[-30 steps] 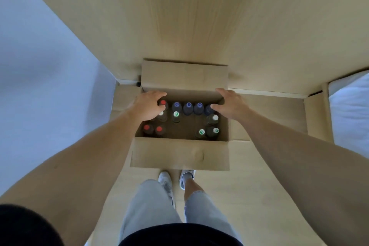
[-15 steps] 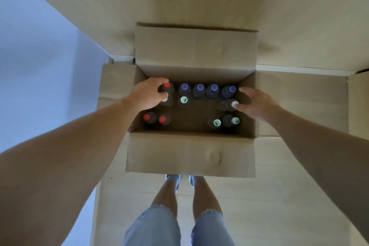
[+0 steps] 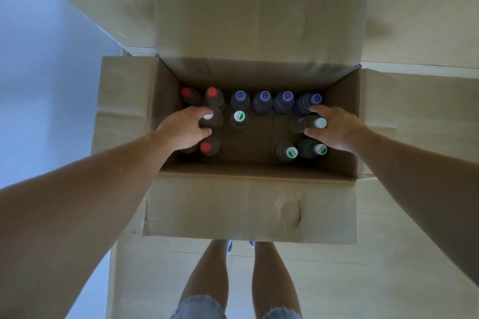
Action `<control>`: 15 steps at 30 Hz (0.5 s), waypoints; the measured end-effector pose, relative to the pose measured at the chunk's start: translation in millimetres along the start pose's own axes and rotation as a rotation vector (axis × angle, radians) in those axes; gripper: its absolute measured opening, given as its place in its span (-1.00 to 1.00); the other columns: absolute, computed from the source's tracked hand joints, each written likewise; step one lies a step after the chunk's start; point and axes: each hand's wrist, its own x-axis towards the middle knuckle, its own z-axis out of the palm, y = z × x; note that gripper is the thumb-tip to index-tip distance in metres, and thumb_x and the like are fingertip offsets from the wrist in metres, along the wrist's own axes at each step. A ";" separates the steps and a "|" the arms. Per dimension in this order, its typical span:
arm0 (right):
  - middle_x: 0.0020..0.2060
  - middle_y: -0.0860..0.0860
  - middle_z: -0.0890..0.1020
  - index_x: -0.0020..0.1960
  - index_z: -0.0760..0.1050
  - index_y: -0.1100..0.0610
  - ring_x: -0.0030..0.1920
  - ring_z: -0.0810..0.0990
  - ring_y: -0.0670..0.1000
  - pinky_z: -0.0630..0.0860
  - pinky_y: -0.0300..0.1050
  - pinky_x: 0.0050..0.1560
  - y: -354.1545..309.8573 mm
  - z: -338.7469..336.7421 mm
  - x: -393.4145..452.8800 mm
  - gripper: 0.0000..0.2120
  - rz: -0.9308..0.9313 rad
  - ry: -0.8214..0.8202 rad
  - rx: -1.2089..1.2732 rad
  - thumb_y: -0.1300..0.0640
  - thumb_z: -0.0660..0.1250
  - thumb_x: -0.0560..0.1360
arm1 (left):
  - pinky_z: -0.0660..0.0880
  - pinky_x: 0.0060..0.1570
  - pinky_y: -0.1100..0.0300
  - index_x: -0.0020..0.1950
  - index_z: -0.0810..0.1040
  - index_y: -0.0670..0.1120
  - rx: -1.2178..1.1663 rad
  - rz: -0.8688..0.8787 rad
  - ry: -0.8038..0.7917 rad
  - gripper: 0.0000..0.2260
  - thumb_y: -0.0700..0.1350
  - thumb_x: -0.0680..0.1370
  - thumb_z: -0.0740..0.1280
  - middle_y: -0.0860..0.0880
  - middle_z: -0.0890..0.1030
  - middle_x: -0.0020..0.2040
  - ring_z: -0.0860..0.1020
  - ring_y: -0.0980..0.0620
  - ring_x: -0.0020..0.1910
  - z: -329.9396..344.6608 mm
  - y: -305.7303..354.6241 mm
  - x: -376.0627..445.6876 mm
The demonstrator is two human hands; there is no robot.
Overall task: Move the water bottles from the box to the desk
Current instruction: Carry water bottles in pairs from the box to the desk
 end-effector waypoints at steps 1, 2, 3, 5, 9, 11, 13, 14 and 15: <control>0.50 0.08 0.31 0.56 0.17 -0.14 0.43 0.36 0.23 0.36 0.07 0.37 1.0 2.5 5.2 -0.32 0.000 -0.003 -0.006 -0.23 0.32 0.53 | 0.30 0.37 0.10 0.55 0.32 0.12 0.005 -0.001 -0.002 -0.49 0.04 0.61 0.35 0.02 0.35 0.55 0.36 -0.08 0.47 3.6 -0.7 5.2; 0.51 0.08 0.30 0.57 0.16 -0.14 0.44 0.36 0.22 0.35 0.08 0.38 2.0 4.2 10.9 -0.33 0.001 -0.004 -0.011 -0.23 0.32 0.53 | 0.30 0.38 0.10 0.55 0.32 0.12 0.010 -0.001 -0.003 -0.49 0.04 0.61 0.35 0.02 0.34 0.55 0.36 -0.08 0.47 6.8 -1.2 11.1; 0.51 0.07 0.30 0.57 0.16 -0.14 0.44 0.35 0.22 0.35 0.08 0.38 3.0 5.4 16.6 -0.33 -0.001 -0.005 -0.016 -0.23 0.32 0.54 | 0.31 0.40 0.08 0.55 0.32 0.11 0.017 -0.001 -0.002 -0.48 0.04 0.61 0.35 0.02 0.34 0.54 0.36 -0.07 0.47 10.0 -1.5 17.4; 0.52 0.06 0.28 0.57 0.15 -0.14 0.45 0.34 0.21 0.35 0.07 0.39 4.2 7.8 28.5 -0.33 -0.011 -0.013 -0.031 -0.22 0.31 0.54 | 0.33 0.42 0.01 0.56 0.30 0.11 0.040 -0.004 0.003 -0.47 0.04 0.60 0.35 0.02 0.33 0.55 0.36 -0.08 0.48 16.8 -2.1 31.0; 0.53 0.08 0.27 0.58 0.14 -0.12 0.46 0.32 0.21 0.35 0.08 0.41 6.7 15.3 53.8 -0.35 -0.028 -0.030 -0.116 -0.21 0.29 0.56 | 0.39 0.38 -0.08 0.58 0.25 0.11 0.136 -0.011 -0.009 -0.42 0.05 0.59 0.36 -0.01 0.30 0.55 0.36 -0.13 0.47 31.7 -0.5 58.9; 0.53 0.08 0.26 0.58 0.14 -0.12 0.46 0.32 0.21 0.35 0.10 0.40 7.8 21.3 65.2 -0.35 -0.026 -0.037 -0.160 -0.20 0.28 0.57 | 0.41 0.36 -0.08 0.58 0.24 0.10 0.177 -0.027 -0.010 -0.41 0.05 0.59 0.37 -0.03 0.31 0.54 0.37 -0.16 0.45 40.2 -0.3 70.4; 0.53 0.08 0.26 0.57 0.14 -0.11 0.46 0.32 0.21 0.36 0.12 0.40 9.5 29.3 75.1 -0.36 -0.032 -0.052 -0.206 -0.20 0.28 0.57 | 0.41 0.36 -0.07 0.59 0.24 0.08 0.187 -0.049 -0.007 -0.40 0.03 0.58 0.38 -0.06 0.31 0.54 0.37 -0.18 0.45 49.1 -2.1 79.2; 0.53 0.08 0.26 0.58 0.14 -0.11 0.45 0.32 0.21 0.37 0.12 0.40 10.6 33.7 79.9 -0.36 -0.036 -0.059 -0.229 -0.19 0.28 0.57 | 0.40 0.37 -0.06 0.59 0.24 0.06 0.183 -0.059 -0.004 -0.39 0.02 0.58 0.39 -0.07 0.31 0.53 0.37 -0.18 0.45 53.6 -3.2 82.8; 0.52 0.09 0.26 0.58 0.14 -0.11 0.45 0.33 0.21 0.37 0.13 0.40 12.1 37.9 84.7 -0.36 -0.039 -0.065 -0.247 -0.19 0.28 0.57 | 0.39 0.38 -0.06 0.58 0.25 0.04 0.177 -0.065 0.000 -0.39 -0.01 0.58 0.40 -0.08 0.31 0.53 0.37 -0.18 0.45 58.3 -4.4 86.2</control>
